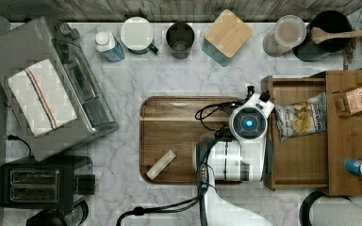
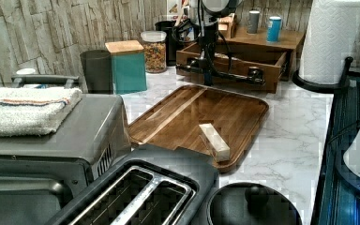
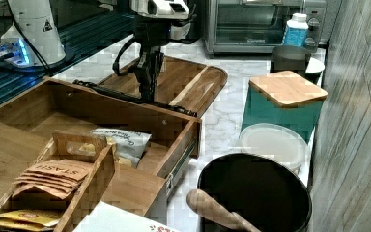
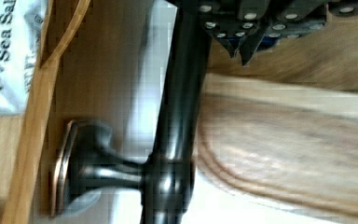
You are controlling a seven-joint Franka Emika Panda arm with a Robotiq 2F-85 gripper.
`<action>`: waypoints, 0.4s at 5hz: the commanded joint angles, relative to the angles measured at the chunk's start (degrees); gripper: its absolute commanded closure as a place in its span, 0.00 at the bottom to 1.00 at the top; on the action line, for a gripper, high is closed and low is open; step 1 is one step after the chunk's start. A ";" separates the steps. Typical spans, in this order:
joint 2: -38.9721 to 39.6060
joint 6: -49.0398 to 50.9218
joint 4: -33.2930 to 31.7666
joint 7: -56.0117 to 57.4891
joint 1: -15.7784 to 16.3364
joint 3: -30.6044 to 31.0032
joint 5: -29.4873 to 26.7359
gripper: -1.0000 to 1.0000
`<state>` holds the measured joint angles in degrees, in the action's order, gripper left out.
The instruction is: Close the drawer.
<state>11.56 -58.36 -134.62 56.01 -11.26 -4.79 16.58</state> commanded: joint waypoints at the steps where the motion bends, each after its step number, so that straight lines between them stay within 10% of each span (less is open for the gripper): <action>1: 2.52 3.64 12.29 10.59 -9.64 -4.86 -10.40 1.00; 2: 3.62 6.84 16.52 15.84 -11.69 -5.97 -11.41 1.00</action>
<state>15.57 -53.07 -128.02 67.09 -16.86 -5.69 6.58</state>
